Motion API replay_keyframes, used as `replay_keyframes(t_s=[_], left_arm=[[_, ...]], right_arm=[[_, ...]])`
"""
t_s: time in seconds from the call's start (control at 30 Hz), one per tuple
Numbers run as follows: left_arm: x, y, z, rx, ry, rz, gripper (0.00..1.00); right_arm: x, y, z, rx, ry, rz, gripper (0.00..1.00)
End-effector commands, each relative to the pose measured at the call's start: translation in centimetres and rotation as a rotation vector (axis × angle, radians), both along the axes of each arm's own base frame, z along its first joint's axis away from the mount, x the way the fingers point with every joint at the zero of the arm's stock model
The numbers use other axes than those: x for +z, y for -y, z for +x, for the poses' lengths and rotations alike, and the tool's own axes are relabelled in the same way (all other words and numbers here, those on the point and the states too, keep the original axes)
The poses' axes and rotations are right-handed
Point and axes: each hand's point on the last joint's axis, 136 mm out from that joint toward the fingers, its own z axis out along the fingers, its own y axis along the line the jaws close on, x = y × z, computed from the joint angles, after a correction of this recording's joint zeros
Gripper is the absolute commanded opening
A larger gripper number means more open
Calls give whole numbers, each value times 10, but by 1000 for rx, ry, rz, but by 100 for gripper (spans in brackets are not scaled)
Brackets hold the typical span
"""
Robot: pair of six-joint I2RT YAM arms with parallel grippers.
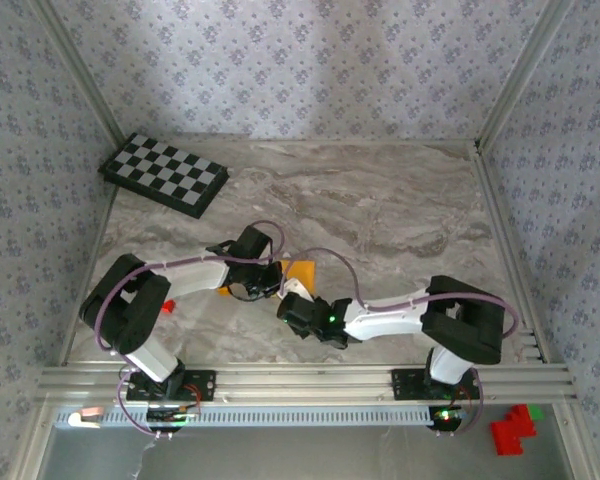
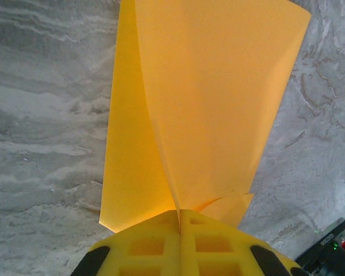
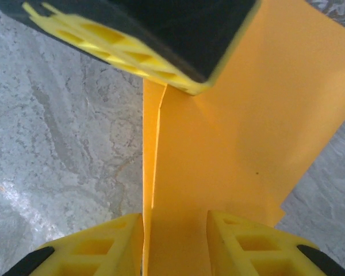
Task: Fold a paper plane with a square sheet of paper (pick it up from the middle)
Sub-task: Perform the fourth fold on the wing at the bottom-center of the table.
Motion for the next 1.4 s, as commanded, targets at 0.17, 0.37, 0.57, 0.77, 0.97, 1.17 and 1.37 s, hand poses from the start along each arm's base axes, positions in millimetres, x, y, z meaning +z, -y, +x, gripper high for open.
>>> replay_keyframes(t_s=[0.17, 0.37, 0.57, 0.77, 0.97, 1.17, 1.37], left_arm=[[17, 6, 1, 4, -21, -43, 0], [18, 8, 1, 20, -34, -53, 0], [17, 6, 1, 33, -39, -50, 0], [18, 6, 1, 43, -43, -52, 0], [17, 5, 1, 47, -47, -49, 0], [15, 5, 0, 54, -50, -48, 0], [12, 6, -1, 56, -55, -46, 0]], right_arm=[[12, -8, 4, 52, 32, 114, 37], [6, -8, 7, 42, 49, 105, 40], [0, -8, 13, 11, 57, 75, 40], [-9, -2, 15, -16, 62, 64, 39], [-4, -10, 16, 4, 88, 68, 38], [0, -14, 19, 8, 100, 59, 37], [-1, -15, 22, -6, 102, 52, 30]])
